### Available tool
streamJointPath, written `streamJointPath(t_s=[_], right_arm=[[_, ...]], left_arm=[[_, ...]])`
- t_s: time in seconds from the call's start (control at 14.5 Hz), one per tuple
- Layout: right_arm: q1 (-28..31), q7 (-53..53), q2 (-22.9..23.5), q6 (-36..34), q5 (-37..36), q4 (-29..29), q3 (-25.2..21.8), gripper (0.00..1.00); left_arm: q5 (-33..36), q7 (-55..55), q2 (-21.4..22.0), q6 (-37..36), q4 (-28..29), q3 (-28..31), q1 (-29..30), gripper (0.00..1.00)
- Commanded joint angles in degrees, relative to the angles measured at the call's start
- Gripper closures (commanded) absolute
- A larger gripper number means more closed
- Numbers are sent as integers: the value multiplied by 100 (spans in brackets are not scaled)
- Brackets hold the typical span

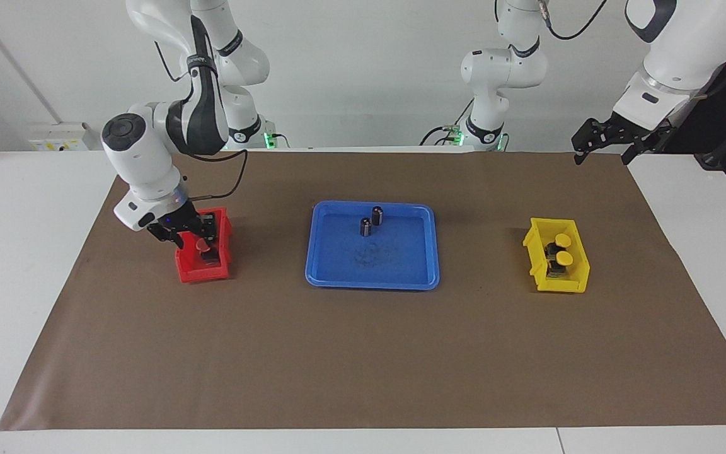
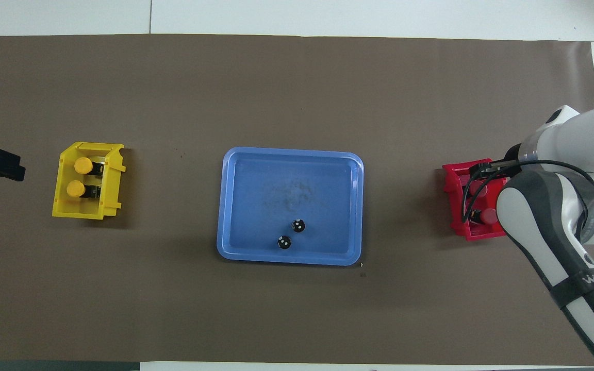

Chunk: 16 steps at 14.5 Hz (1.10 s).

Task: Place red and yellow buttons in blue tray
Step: 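Reach into the red bin and grasp a red button with the right gripper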

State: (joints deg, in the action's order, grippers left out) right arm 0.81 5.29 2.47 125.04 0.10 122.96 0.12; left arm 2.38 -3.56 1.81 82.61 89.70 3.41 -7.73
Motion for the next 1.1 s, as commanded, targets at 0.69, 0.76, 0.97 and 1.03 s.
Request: streamJointPath(t_s=[0.69, 0.76, 0.97, 1.03], right_arm=[[-20, 156, -300, 723, 157, 853, -12, 40], [-20, 165, -291, 741, 157, 844, -21, 40], [-20, 270, -291, 785, 157, 853, -21, 42], [-20, 288, -291, 811, 157, 853, -21, 42]], left_arm=[[96, -31, 179, -17, 197, -7, 44, 0], [96, -31, 179, -17, 197, -7, 44, 0], [96, -31, 179, -17, 197, -7, 44, 0], [96, -31, 179, -17, 197, -7, 44, 0]])
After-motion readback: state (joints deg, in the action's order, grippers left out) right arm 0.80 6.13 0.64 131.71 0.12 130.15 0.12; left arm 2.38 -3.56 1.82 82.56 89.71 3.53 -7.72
